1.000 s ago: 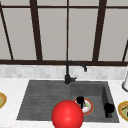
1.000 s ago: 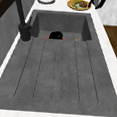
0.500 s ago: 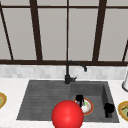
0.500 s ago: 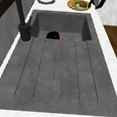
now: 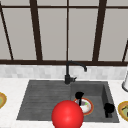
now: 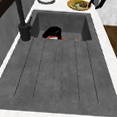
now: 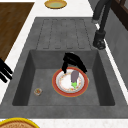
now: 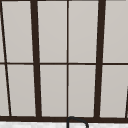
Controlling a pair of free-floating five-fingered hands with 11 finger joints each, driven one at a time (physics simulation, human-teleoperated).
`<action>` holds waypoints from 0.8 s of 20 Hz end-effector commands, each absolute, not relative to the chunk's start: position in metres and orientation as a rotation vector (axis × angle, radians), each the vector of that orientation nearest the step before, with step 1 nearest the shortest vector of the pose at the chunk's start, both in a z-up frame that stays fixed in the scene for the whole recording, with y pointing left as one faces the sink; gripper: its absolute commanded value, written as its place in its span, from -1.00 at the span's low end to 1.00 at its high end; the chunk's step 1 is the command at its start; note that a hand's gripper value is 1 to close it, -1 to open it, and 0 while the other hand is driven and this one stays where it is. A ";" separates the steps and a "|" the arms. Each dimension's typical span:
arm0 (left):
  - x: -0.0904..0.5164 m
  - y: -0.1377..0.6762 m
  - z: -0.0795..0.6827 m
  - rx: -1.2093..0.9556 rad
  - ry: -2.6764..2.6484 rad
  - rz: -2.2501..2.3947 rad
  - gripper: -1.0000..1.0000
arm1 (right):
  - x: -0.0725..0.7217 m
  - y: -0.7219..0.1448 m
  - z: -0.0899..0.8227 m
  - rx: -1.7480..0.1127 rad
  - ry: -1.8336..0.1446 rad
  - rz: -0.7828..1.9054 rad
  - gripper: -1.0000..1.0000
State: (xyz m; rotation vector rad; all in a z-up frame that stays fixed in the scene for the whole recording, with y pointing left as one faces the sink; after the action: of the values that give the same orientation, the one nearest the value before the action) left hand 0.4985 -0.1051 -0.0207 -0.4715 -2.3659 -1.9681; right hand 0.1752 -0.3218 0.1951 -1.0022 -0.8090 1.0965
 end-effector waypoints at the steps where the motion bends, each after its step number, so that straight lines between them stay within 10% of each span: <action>1: 0.489 -0.105 0.009 -0.502 -2.362 -2.022 -1.00 | 0.175 -0.322 0.195 -1.002 -0.809 1.097 0.00; 16: 0.459 -0.049 0.110 -0.556 -2.310 -1.979 -1.00 | 0.175 -0.322 0.195 -1.002 -0.809 1.097 0.00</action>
State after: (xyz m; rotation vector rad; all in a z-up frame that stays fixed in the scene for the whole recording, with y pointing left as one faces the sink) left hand 0.4655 -0.0545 0.0910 -0.5169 -2.3351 -1.9735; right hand 0.1752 -0.3218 0.1951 -1.0022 -0.8090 1.0965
